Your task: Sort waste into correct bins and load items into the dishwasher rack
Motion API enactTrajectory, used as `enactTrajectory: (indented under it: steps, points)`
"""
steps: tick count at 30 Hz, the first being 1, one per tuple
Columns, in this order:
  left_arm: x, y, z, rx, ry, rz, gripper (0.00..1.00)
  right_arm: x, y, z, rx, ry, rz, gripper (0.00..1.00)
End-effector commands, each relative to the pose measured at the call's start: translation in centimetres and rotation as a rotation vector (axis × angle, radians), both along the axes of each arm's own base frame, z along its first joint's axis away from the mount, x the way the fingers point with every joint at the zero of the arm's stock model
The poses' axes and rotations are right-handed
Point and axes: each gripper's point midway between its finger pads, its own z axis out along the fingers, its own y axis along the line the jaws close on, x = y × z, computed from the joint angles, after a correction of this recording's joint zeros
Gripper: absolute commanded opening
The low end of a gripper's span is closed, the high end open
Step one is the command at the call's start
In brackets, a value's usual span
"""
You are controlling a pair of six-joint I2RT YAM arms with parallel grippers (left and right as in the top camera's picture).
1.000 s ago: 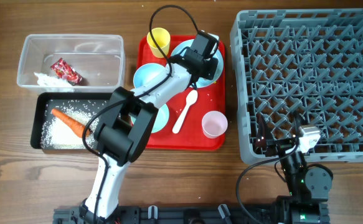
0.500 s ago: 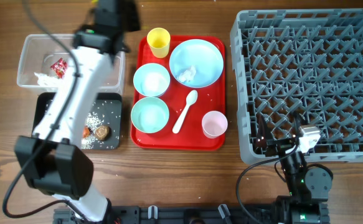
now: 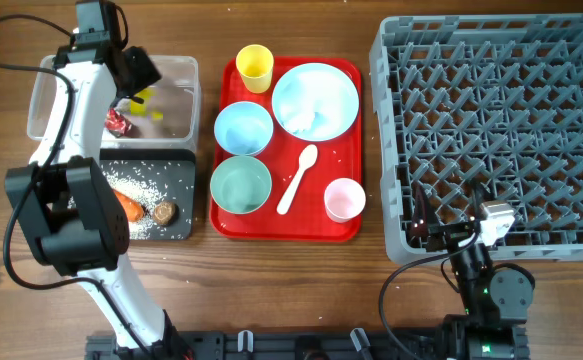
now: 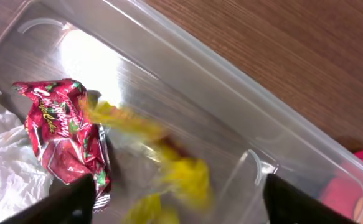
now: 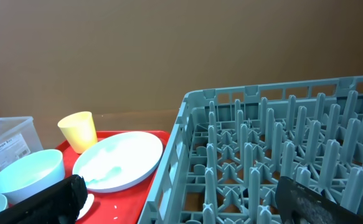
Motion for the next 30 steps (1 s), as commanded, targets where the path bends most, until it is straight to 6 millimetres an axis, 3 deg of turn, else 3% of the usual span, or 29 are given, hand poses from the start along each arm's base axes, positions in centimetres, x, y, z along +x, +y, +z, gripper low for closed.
enactTrajectory:
  steps: [1,5,7,8,10,14,20,25,30]
  points:
    - [0.6,0.0,1.5,-0.005,-0.050,-0.005,0.89,0.0,0.3,0.1,-0.013,-0.006,0.014,1.00]
    - [0.9,-1.1,6.1,-0.010,-0.161,-0.032,0.88,0.0,0.3,0.1,-0.013,-0.006,0.014,1.00]
    - [0.5,-3.7,8.7,-0.047,-0.207,-0.091,0.86,0.0,0.3,0.1,-0.013,-0.006,0.014,1.00]
    - [-0.1,-6.3,10.1,-0.077,-0.224,-0.149,0.86,0.0,0.3,0.1,-0.013,-0.006,0.014,1.00]
    - [-0.7,-10.1,10.5,-0.098,-0.215,-0.227,0.86,0.0,0.3,0.1,-0.013,-0.006,0.014,1.00]
    - [-2.8,-19.8,9.0,-0.117,-0.148,-0.426,0.86,0.0,0.3,0.1,-0.013,-0.006,0.014,1.00]
    - [-5.7,-29.1,5.7,-0.098,-0.075,-0.618,0.86,0.0,0.3,0.1,-0.013,-0.006,0.014,1.00]
    - [-6.6,-34.2,0.6,-0.077,-0.018,-0.709,0.87,0.0,0.3,0.1,-0.013,-0.006,0.014,1.00]
    - [-4.8,-34.0,-2.6,0.005,-0.028,-0.676,0.86,0.0,0.3,0.1,-0.013,-0.006,0.014,1.00]
